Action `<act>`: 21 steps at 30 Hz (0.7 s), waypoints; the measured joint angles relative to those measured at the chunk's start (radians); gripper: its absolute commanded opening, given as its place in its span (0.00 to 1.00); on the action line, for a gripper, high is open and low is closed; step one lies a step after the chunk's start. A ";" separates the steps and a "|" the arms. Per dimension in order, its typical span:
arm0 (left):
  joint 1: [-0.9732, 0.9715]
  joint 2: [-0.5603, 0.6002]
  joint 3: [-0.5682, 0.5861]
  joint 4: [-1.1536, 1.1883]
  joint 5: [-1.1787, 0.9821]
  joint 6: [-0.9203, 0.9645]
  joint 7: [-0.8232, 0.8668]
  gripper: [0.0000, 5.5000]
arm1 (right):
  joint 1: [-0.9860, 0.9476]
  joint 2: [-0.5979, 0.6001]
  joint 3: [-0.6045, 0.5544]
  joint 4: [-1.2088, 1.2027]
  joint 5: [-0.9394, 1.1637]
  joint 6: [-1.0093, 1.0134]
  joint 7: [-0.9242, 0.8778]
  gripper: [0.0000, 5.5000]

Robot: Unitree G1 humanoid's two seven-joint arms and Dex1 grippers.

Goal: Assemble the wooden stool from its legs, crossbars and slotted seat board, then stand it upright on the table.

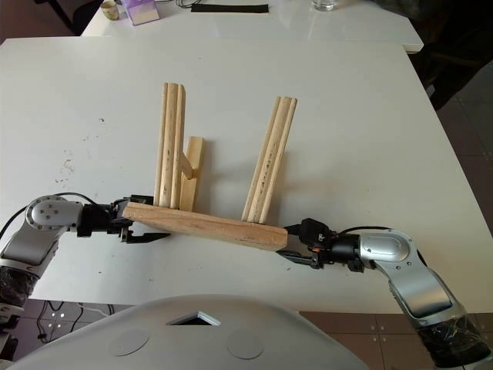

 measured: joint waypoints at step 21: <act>0.024 0.024 -0.011 -0.018 -0.020 0.001 -0.051 0.25 | -0.014 0.019 0.039 -0.008 -0.022 -0.047 0.007 0.28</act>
